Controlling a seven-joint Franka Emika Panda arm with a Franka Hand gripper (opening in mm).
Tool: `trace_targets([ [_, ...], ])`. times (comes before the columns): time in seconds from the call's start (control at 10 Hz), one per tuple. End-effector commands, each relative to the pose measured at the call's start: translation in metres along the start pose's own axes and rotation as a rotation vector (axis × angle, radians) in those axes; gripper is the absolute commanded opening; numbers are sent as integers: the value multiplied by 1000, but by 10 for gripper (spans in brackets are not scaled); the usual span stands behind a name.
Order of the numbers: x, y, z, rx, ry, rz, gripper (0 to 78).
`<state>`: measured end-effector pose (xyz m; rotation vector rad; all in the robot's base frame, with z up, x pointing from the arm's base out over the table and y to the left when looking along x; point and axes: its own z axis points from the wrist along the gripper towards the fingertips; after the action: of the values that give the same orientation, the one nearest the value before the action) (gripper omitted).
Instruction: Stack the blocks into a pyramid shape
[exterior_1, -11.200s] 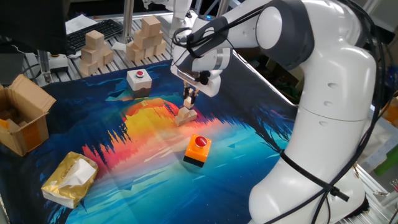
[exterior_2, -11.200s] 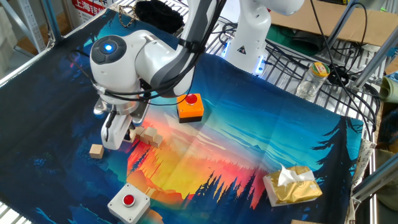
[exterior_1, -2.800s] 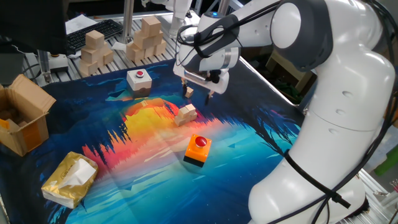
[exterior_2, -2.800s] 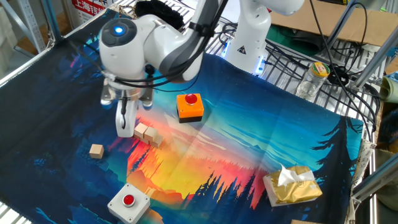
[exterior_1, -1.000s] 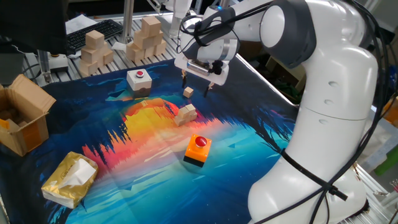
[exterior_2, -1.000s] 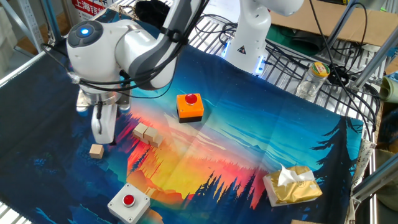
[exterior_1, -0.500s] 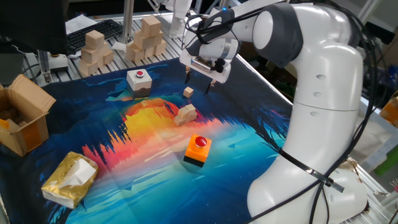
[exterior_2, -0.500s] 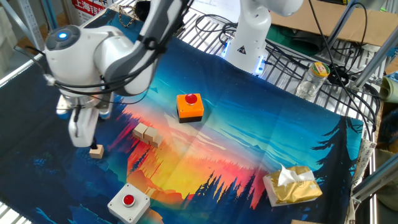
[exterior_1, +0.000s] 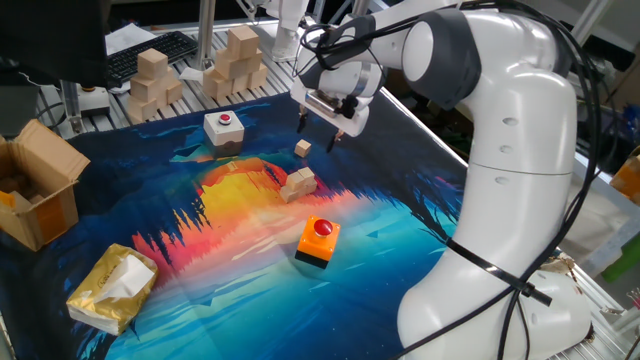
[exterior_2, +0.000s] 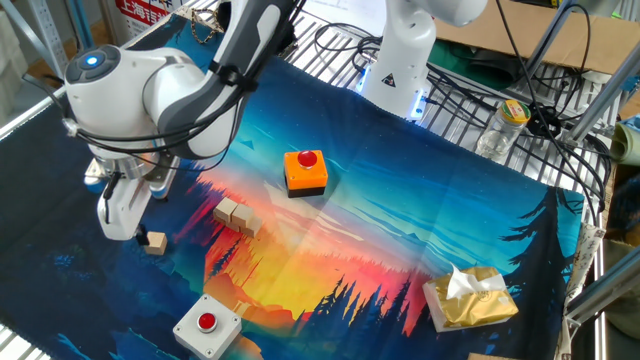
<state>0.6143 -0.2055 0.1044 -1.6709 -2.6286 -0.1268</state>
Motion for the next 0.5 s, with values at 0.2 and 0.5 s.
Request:
trace_targets([
  [0.2, 3, 9, 0, -8, -1, 45, 775],
  [0.5, 4, 13, 10, -18, -8, 28, 775],
])
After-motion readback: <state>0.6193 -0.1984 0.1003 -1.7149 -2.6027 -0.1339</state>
